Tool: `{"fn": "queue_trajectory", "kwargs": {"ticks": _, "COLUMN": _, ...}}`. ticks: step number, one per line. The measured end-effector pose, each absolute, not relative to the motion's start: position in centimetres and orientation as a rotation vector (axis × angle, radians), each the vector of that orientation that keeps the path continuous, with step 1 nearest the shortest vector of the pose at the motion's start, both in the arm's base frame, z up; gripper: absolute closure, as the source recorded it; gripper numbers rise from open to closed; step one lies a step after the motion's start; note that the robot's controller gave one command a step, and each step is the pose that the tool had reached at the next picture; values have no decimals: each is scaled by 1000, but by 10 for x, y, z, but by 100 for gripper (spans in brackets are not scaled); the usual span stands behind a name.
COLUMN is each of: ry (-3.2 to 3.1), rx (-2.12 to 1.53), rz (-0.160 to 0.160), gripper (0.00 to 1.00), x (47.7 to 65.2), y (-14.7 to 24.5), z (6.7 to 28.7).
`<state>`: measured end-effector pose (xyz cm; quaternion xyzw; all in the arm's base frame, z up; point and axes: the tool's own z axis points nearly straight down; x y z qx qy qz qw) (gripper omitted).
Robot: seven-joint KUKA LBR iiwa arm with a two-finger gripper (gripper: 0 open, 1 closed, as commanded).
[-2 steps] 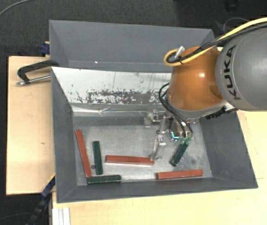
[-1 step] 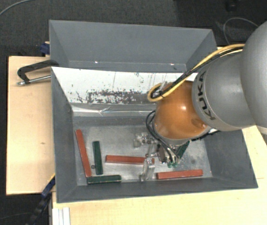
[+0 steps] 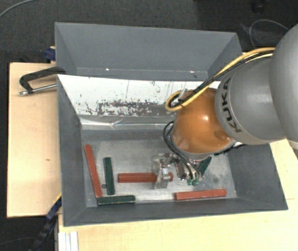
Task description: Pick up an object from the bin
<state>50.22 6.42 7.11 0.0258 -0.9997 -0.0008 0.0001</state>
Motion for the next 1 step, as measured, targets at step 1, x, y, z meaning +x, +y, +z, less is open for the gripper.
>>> {"fn": "queue_trajectory", "kwargs": {"ticks": 1, "ry": -3129, "rx": 366, "rz": -1, "gripper": 100, "x": 519, "y": 67, "z": 241}}
